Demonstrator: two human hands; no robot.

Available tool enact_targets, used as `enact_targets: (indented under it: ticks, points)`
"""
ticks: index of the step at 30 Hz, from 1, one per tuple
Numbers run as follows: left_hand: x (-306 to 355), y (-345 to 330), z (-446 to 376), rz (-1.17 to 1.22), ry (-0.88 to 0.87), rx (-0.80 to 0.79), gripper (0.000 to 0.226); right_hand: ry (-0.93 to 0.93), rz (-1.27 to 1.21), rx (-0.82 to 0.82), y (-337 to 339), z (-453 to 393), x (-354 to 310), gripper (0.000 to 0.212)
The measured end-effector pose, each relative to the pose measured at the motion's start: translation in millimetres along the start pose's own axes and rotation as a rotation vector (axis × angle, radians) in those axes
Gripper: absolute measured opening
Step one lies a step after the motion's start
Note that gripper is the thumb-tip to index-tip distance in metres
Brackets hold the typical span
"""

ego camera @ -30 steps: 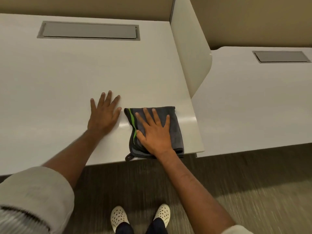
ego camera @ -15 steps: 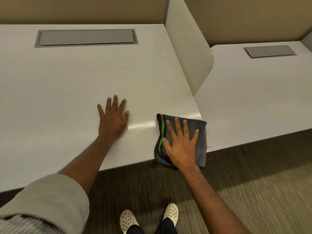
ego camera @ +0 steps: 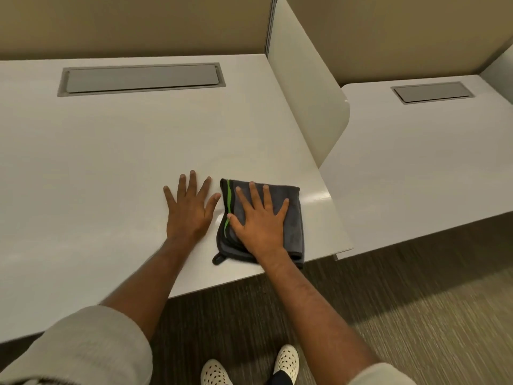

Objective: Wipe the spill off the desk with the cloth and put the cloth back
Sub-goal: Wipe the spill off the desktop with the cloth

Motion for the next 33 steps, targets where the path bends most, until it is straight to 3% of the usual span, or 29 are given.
enact_targets:
  ticks: [12, 19, 26, 30, 33]
  points:
    - [-0.7, 0.6, 2.7, 0.027, -0.01, -0.004, 0.076, -0.241, -0.005, 0.064, 28.2, 16.8, 113.6, 0.065]
    - [-0.5, 0.0, 2.3, 0.039, -0.016, 0.001, 0.081, -0.131, -0.002, -0.017, 27.8, 30.7, 127.8, 0.086]
    - [14.5, 7.3, 3.2, 0.121, 0.054, -0.021, 0.084, -0.052, -0.044, -0.004, 33.7, 28.8, 141.0, 0.062]
    - [61.6, 9.4, 19.3, 0.165, 0.022, 0.026, 0.078, 0.01, -0.317, 0.152, 51.3, 30.8, 165.1, 0.056]
    - [108.7, -1.9, 30.5, 0.169, -0.015, 0.006, 0.076, 0.023, -0.818, 0.316, 62.8, 31.8, 192.6, 0.047]
Point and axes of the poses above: each hand's wrist, its own z-axis away from the middle knuckle, its own y-axis out of the back of the hand, x = y × z, the point moved 6 cm from there along -z, towards the middle knuckle, and after that the axes turned 15 degrees about y, right-handed, at the moved point
